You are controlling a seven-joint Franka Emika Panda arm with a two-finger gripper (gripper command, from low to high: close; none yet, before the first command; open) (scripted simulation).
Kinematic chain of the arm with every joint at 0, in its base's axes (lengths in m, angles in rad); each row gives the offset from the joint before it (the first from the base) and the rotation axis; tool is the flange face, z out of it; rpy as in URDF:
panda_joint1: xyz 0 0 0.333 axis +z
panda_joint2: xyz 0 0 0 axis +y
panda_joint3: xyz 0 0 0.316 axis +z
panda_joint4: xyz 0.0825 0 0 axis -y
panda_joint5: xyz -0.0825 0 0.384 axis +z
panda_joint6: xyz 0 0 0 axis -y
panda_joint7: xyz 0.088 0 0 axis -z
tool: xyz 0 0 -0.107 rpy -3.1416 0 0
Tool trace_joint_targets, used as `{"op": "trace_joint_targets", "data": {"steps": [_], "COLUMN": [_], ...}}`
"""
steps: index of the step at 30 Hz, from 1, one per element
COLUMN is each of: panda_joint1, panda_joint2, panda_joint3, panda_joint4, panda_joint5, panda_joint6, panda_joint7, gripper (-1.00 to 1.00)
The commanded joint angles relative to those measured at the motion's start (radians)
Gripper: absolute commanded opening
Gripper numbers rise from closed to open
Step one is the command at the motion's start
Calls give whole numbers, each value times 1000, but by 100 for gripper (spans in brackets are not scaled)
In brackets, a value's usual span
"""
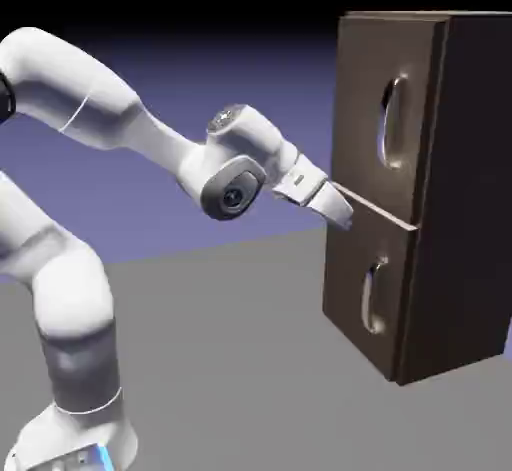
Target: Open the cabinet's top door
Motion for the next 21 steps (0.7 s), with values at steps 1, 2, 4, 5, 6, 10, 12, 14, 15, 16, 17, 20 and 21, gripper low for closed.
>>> {"op": "trace_joint_targets", "data": {"steps": [1,2,4,5,6,10,12,14,15,16,17,20,21], "panda_joint1": [15,30,60,75,91,151,181,211,226,242,257,302,317], "panda_joint2": [-4,-9,-17,-22,-26,-44,-52,-61,-65,-70,-74,-87,-92], "panda_joint3": [-14,-28,-56,-71,-85,-141,-169,-198,-212,-226,-240,-282,-296], "panda_joint4": [7,14,27,34,41,68,82,96,102,109,116,137,143], "panda_joint5": [-44,-87,-174,-218,-261,-435,-522,-609,-653,-696,-740,-870,-914], "panda_joint6": [-4,-8,-16,-20,-24,-41,-49,-57,-61,-65,-69,-81,-85], "panda_joint7": [35,69,139,174,208,347,417,486,521,555,590,694,729], "gripper": [0,0,0,0,0,0,0,0,0,0,0,0,0]}}
